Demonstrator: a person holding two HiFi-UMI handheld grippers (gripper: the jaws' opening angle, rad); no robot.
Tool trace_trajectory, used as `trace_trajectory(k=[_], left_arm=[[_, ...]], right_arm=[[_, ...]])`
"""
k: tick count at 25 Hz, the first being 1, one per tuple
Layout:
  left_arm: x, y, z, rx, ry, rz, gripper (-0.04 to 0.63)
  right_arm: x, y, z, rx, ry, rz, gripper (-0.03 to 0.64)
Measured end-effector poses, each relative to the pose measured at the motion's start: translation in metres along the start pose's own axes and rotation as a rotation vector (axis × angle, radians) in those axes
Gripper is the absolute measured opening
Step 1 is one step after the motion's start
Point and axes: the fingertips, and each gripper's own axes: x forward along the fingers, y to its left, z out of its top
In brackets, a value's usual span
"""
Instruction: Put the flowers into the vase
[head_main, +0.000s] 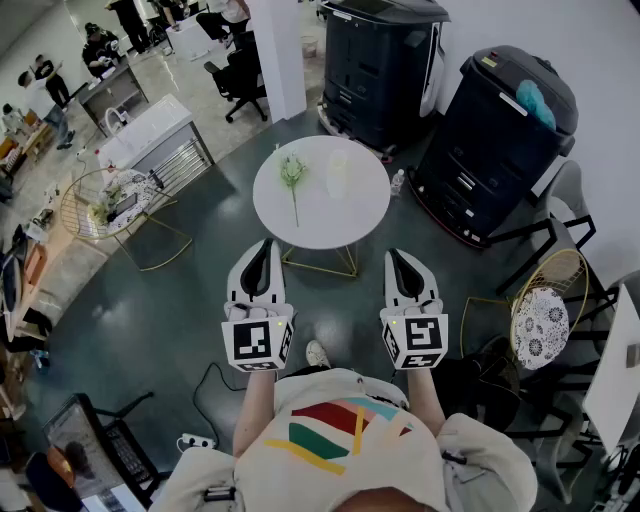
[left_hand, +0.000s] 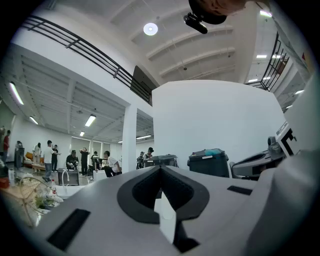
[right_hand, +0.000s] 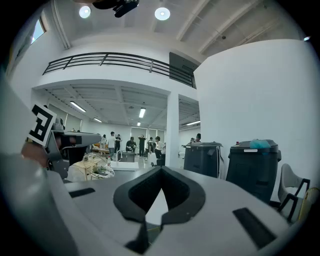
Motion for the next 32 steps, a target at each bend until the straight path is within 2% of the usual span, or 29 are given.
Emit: trace_trajectory(k=[9, 14, 21, 26, 32], left_arm=[[0.015, 0.016, -0.009, -0.014, 0.014, -0.002, 0.006], [0.022, 0.027, -0.017, -0.038, 0.022, 0.012, 0.006], [0.030, 0.042, -0.027, -0.068, 0.010, 0.020, 0.006], [0.037, 0.055, -0.037, -0.081, 0.011, 0.030, 0.006], [0.047, 0.069, -0.047, -0.098, 0.027, 0.033, 0.006]], right_arm=[[0.015, 0.004, -0.006, 0.003, 0.016, 0.001, 0.009], [0.020, 0.001, 0.001, 0.018, -0.009, -0.001, 0.009], [0.036, 0.009, -0.011, -0.027, 0.040, 0.026, 0.009], [0.051, 0.017, -0.024, -0.018, 0.071, 0.052, 0.009], [0.060, 0.014, -0.034, 0.008, 0.106, 0.034, 0.009]])
